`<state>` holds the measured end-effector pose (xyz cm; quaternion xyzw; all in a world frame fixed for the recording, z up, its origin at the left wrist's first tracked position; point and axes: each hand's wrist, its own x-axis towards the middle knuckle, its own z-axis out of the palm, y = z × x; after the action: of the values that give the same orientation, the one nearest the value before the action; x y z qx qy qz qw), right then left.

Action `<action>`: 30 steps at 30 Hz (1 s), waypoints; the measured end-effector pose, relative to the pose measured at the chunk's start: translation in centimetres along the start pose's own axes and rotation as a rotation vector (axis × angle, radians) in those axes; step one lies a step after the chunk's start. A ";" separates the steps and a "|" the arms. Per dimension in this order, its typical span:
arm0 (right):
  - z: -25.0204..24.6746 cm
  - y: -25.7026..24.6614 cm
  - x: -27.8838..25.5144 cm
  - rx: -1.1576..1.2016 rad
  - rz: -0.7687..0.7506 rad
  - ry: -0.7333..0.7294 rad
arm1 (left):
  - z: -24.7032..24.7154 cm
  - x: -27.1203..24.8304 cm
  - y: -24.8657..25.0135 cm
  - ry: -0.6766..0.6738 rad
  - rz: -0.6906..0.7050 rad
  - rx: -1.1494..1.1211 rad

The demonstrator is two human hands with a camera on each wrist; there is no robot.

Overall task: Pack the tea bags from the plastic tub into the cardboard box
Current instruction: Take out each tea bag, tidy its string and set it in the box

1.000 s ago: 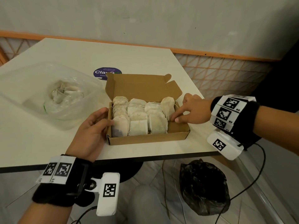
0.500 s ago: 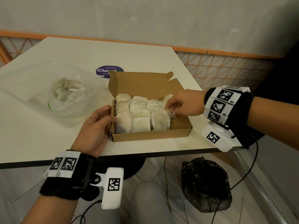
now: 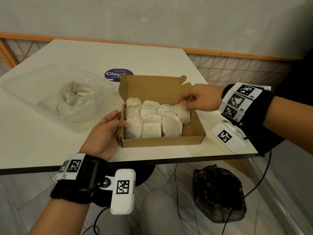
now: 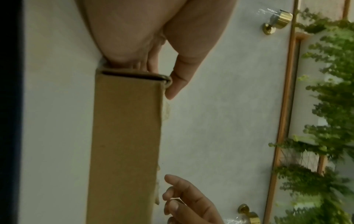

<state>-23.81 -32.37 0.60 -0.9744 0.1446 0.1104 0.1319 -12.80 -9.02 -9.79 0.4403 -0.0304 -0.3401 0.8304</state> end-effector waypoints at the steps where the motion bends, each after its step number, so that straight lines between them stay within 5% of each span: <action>1: -0.1 0.2 0.1 0.037 0.007 0.062 | 0.0 0.0 0.0 -0.006 -0.012 0.001; 17: 0.2 1.1 1.3 -0.055 0.101 0.283 | -0.1 0.2 0.3 -0.001 -0.055 0.023; 25: 1.4 1.3 0.3 -0.078 0.107 -0.060 | 2.2 1.2 0.8 0.082 -0.043 0.133; 30: 2.5 1.6 0.0 -0.050 0.121 -0.049 | 2.5 1.6 0.4 0.056 -0.052 0.173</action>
<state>-24.71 -33.10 -2.10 -0.9639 0.1974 0.1454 0.1041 -12.26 -11.59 -8.35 0.5203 -0.0248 -0.3452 0.7807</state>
